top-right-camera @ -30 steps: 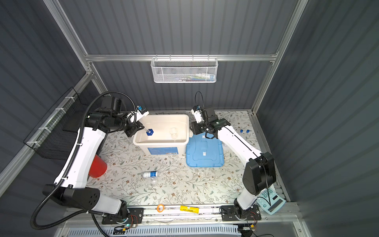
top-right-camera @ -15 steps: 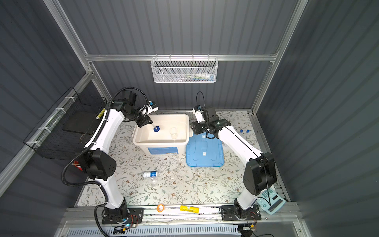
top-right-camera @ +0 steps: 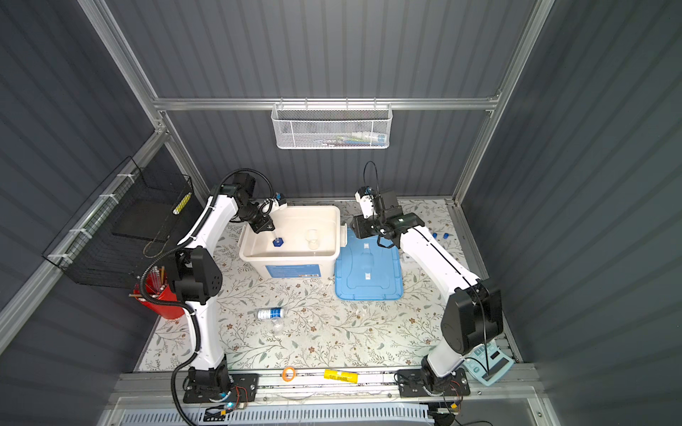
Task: Organize the chemistry lab equipment
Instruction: 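Lower the cylinder upright into the bin and open the left gripper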
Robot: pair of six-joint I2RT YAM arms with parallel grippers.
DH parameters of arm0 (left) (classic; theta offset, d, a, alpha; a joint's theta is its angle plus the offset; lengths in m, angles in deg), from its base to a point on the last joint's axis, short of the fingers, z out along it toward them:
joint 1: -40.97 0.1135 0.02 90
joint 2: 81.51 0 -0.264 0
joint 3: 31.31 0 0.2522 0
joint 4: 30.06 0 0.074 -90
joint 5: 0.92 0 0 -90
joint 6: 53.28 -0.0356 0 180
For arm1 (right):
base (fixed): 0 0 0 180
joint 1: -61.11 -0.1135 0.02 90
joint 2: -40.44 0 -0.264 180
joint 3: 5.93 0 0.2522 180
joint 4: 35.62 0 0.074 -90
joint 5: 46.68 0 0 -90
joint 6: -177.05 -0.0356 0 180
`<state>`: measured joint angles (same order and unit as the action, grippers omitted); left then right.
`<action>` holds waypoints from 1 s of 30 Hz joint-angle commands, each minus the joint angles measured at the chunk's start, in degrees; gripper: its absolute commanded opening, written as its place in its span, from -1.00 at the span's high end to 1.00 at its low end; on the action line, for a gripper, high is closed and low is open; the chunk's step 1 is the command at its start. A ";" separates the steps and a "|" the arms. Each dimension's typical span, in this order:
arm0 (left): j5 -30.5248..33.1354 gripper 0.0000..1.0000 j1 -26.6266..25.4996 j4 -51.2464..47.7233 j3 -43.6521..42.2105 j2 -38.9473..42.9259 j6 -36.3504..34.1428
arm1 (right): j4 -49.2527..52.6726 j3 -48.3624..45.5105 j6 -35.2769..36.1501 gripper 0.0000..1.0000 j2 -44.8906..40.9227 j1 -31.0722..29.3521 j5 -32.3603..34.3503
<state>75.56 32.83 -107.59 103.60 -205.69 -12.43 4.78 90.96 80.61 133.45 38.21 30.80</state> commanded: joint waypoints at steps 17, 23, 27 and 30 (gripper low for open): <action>-0.10 0.76 0.14 1.09 3.50 -4.76 -1.06 | 1.98 1.32 -0.71 0.11 1.65 0.34 -0.71; -0.07 0.37 0.14 1.54 3.76 -4.50 -1.11 | 2.04 1.50 -0.73 0.11 1.82 0.31 -0.67; 0.08 0.33 0.14 1.60 3.84 -4.40 -1.22 | 2.03 1.42 -0.73 0.11 1.78 0.35 -0.59; 0.08 0.31 0.14 1.61 3.91 -4.34 -1.22 | 2.07 1.42 -0.74 0.11 1.82 0.31 -0.67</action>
<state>75.80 32.83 -105.45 105.96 -209.47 -13.06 6.48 91.12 80.13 134.67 38.25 30.63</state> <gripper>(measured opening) 0.342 0.445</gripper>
